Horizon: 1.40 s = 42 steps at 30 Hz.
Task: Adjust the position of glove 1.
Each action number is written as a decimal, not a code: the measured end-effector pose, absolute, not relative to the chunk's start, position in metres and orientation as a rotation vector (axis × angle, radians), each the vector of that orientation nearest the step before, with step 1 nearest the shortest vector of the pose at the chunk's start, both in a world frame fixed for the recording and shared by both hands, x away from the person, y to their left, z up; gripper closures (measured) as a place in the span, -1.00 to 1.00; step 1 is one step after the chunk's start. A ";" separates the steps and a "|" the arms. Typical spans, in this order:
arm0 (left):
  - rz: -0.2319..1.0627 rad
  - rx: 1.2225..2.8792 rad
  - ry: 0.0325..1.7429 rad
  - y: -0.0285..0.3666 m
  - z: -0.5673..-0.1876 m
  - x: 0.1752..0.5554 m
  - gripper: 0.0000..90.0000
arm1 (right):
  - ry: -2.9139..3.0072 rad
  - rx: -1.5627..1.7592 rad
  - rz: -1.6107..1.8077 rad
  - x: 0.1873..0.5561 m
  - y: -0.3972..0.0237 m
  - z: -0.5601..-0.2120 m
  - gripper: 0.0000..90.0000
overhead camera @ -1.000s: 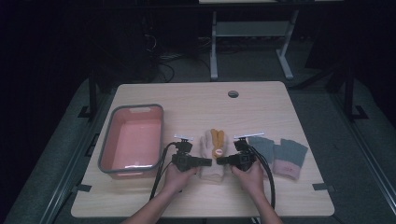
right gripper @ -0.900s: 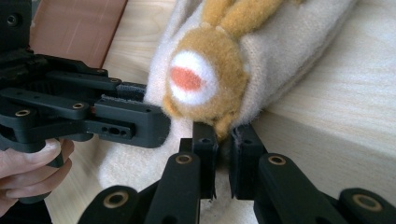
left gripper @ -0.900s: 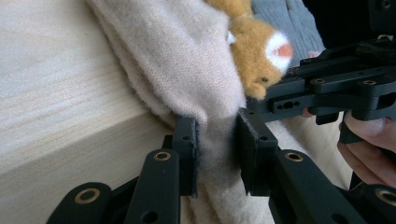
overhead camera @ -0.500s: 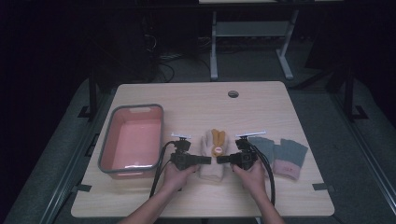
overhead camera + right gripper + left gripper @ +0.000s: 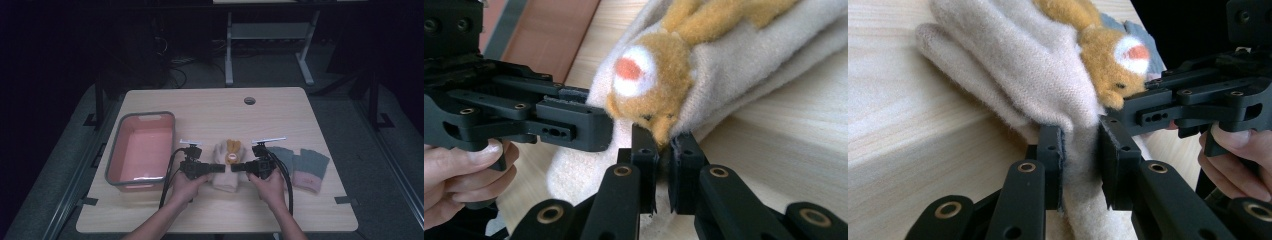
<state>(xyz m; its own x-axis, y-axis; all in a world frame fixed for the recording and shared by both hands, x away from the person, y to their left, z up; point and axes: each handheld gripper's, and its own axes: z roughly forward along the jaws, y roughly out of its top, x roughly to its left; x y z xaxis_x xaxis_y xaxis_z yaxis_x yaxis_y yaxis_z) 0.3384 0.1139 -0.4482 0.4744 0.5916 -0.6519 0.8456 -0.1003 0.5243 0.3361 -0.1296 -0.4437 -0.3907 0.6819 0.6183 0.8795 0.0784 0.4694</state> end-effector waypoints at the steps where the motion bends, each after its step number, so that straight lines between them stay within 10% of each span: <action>1: -0.344 1.799 1.214 0.114 -0.448 0.338 0.63 | -2.106 -1.578 -1.206 0.335 -0.130 -0.442 0.85; 42: -0.294 1.756 1.148 0.137 -0.389 0.349 0.63 | -2.148 -1.480 -1.282 0.351 -0.115 -0.383 0.86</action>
<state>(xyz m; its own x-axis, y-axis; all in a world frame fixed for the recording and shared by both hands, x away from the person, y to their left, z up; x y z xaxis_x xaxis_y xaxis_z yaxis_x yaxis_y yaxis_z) 0.3486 0.1373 -0.3887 0.5243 0.5643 -0.6377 0.8014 -0.0738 0.5936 0.3507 -0.1146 -0.3831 -0.4612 0.6392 0.6154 0.8449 0.1047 0.5245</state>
